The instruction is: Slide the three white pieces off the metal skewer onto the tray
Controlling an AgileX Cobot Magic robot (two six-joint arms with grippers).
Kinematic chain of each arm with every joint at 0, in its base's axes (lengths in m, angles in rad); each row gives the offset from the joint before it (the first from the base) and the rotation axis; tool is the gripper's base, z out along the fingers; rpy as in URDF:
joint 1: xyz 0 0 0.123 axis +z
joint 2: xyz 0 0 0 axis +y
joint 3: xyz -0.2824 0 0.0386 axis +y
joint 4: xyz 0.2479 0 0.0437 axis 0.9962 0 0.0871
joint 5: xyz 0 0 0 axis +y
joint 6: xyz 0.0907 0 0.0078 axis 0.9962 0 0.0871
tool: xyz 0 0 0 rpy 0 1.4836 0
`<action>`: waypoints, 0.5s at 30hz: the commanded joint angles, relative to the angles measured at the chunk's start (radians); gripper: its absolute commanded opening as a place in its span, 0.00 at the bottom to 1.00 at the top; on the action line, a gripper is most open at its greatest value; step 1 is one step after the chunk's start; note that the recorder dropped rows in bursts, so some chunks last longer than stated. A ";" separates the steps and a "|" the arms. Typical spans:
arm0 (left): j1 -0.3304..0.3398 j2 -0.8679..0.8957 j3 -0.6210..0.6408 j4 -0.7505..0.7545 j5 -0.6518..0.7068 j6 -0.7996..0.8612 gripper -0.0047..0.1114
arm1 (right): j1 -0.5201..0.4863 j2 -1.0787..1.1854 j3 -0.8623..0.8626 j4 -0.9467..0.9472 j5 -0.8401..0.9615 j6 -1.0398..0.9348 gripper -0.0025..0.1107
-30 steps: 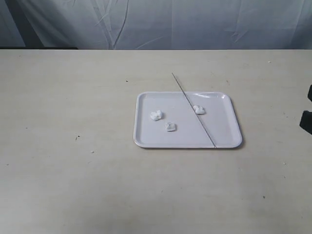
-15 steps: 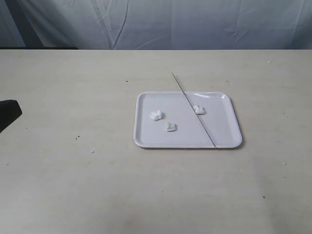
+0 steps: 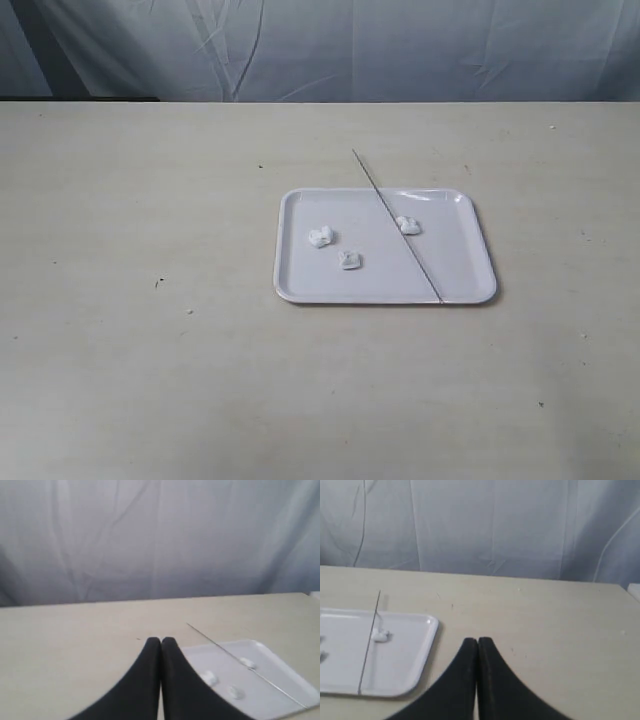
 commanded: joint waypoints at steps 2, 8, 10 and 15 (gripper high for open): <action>-0.032 -0.110 0.066 -0.002 0.224 0.108 0.04 | -0.026 -0.008 0.002 -0.005 0.068 0.022 0.02; -0.039 -0.153 0.177 -0.002 0.260 0.108 0.04 | -0.028 -0.008 0.002 -0.005 0.068 0.035 0.02; -0.039 -0.153 0.208 -0.002 0.260 0.108 0.04 | -0.028 -0.008 0.002 -0.005 0.068 0.035 0.02; -0.039 -0.153 0.258 -0.002 0.260 0.108 0.04 | -0.026 -0.008 0.002 -0.017 0.068 0.042 0.02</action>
